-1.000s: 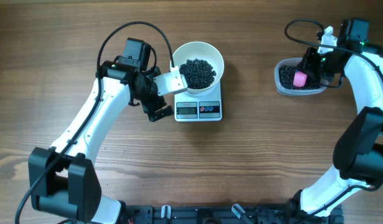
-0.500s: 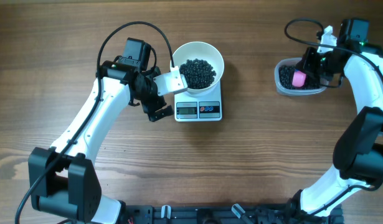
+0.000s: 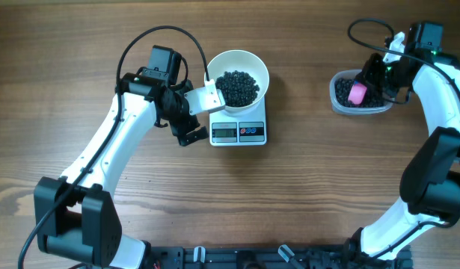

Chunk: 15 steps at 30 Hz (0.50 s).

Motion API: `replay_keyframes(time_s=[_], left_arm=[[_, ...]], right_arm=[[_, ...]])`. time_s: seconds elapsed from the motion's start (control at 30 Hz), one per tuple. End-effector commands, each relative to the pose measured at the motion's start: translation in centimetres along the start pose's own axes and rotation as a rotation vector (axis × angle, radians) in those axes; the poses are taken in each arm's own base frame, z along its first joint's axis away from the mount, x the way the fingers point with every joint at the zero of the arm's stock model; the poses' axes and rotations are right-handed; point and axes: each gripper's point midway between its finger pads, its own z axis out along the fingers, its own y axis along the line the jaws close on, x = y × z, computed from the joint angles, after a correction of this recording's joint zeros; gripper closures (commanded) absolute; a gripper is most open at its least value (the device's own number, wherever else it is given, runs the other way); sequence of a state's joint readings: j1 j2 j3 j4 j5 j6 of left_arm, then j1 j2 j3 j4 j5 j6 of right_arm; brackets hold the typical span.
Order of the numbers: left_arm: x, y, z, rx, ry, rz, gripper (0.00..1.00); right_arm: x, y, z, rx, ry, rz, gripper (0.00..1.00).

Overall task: Scoop item into bowl and weigh 150g on scale
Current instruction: 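Push the pink scoop into the beans with the right gripper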

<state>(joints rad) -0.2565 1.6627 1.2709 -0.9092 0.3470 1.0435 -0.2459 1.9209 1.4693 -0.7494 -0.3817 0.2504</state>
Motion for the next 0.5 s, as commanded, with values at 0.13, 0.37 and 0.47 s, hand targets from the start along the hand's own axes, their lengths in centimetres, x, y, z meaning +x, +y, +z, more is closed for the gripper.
replay_keyframes(time_s=[0.13, 0.37, 0.47], left_arm=[[-0.4, -0.1, 0.0, 0.012, -0.02, 0.018, 0.01], [-0.4, -0.1, 0.0, 0.012, -0.02, 0.018, 0.0], [-0.4, -0.1, 0.0, 0.012, -0.02, 0.018, 0.0]], right_arm=[[-0.2, 0.8, 2.5, -0.055, 0.003, 0.081, 0.95], [3.3, -0.1, 2.3, -0.012, 0.14, 0.1, 0.96], [2.6, 0.0, 2.3, -0.02, 0.111, 0.088, 0.96]])
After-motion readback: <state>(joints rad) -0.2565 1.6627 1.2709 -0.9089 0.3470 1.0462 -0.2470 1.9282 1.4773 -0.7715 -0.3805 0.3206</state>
